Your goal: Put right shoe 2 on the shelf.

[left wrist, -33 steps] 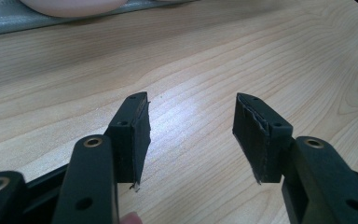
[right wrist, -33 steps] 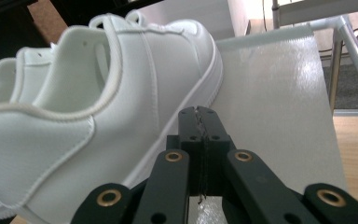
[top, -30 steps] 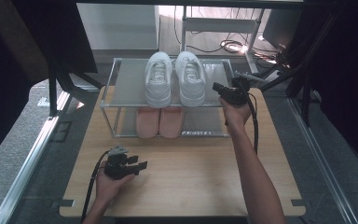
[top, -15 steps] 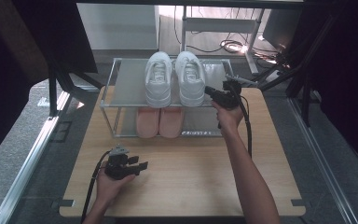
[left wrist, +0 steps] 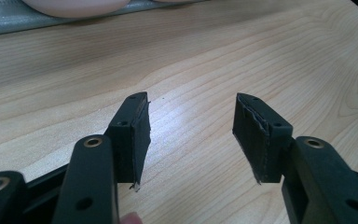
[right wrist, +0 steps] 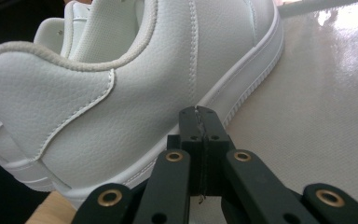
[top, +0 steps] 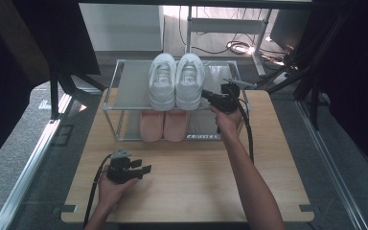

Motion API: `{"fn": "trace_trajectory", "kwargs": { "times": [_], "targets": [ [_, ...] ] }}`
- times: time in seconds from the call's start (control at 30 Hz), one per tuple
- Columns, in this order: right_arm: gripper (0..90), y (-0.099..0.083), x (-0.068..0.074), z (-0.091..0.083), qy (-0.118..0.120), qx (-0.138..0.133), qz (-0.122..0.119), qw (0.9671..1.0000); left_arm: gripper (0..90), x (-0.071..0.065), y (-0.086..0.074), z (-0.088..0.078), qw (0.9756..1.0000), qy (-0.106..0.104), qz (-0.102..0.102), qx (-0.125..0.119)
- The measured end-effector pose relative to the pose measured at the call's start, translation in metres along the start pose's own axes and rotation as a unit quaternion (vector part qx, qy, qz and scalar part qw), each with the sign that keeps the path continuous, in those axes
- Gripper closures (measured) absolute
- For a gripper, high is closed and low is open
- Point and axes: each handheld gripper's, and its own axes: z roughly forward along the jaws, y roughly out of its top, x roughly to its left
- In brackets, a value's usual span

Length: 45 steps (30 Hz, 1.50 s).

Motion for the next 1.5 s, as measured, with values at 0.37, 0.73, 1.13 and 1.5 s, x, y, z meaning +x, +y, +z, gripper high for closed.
{"fn": "trace_trajectory", "kwargs": {
  "times": [0.37, 0.73, 1.13, 1.5],
  "targets": [
    [89.4, 0.000, -0.005, -0.004, 0.024, -0.001, 0.005, 0.9997, 46.8, -0.004, 0.003, 0.001, 1.0000, -0.005, 0.002, -0.004],
    [83.5, 0.001, -0.006, -0.019, 0.024, -0.017, 0.001, 0.9996, 46.8, -0.003, 0.002, -0.001, 1.0000, -0.006, 0.006, -0.004],
    [63.0, -0.012, -0.014, -0.046, 0.039, -0.033, -0.025, 0.9984, 46.7, -0.006, 0.002, -0.004, 0.9999, -0.002, 0.009, -0.008],
    [61.1, -0.035, -0.033, -0.086, 0.046, -0.062, -0.033, 0.9965, 46.7, -0.008, 0.001, -0.005, 0.9999, 0.001, 0.008, -0.009]
  ]
}}
